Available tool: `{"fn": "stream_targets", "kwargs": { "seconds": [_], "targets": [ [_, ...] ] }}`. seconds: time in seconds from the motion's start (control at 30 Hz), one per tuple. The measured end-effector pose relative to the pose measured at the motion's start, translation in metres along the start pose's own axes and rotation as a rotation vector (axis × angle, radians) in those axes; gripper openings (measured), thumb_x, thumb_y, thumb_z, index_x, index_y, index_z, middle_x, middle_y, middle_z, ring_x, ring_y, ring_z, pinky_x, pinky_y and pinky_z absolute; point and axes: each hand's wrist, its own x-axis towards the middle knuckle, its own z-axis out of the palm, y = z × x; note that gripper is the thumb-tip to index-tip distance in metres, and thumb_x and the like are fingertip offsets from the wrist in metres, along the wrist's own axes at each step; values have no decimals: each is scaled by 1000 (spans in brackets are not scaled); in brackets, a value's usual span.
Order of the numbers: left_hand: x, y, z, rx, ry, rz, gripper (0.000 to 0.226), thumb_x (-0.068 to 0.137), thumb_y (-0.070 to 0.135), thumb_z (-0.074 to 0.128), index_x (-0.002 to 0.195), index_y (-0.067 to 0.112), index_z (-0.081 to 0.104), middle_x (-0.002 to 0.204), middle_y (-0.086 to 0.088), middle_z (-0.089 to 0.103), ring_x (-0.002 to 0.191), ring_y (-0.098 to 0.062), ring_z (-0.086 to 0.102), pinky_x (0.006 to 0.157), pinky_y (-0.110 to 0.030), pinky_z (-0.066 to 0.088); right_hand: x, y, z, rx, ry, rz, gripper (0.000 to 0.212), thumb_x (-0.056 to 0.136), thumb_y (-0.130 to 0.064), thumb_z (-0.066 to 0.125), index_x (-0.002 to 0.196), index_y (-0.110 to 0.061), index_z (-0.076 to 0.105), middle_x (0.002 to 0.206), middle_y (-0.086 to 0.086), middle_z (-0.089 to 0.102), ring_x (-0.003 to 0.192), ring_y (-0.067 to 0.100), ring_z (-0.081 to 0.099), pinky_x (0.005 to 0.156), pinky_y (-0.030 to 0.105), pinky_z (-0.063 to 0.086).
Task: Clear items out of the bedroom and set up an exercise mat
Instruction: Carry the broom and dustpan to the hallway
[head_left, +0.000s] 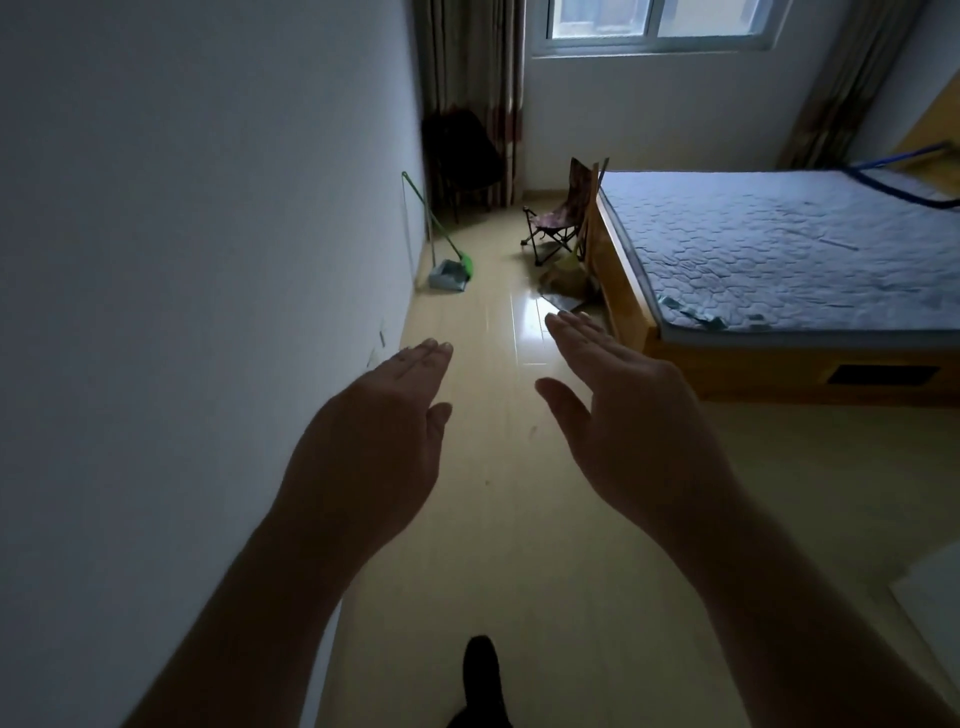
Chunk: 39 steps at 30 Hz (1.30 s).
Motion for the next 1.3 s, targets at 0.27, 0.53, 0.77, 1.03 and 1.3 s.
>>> {"fn": "stream_targets", "kwargs": {
  "seconds": [0.27,0.53,0.77,1.03,1.3],
  "targets": [
    [210,-79,56,-45,3,46,54,91,17,69,141,9,52,140,-7,56,126,-20,57,105,-29,37,175,83,68,-98,-29,39,52,95,-23,66,142,-8,50,143,10,54,135,20,49,109,34,37],
    [401,-118,129,-49,-55,140,53,92,18,67,141,10,51,140,-8,56,127,-21,57,105,-28,35,313,189,133,-139,-11,152,51,95,-24,65,142,-7,50,142,11,54,134,20,50,107,33,35],
    [563,-161,215,-11,-109,151,54,91,17,69,141,10,51,140,-7,57,127,-19,57,105,-29,40,456,302,211,-76,2,166,51,96,-25,65,142,-9,51,143,8,54,134,17,50,109,28,34],
    [738,-217,253,11,-110,42,53,91,18,68,140,10,52,138,-8,58,125,-20,59,105,-29,37,652,390,278,10,-49,101,52,96,-24,64,143,-11,49,145,7,53,135,16,49,109,29,41],
    [914,-300,333,-51,-94,26,53,88,13,72,138,7,54,136,-9,60,123,-21,60,104,-32,44,817,477,373,-7,-72,78,52,97,-27,61,146,-15,47,147,4,51,137,15,47,107,35,48]
  ]
}}
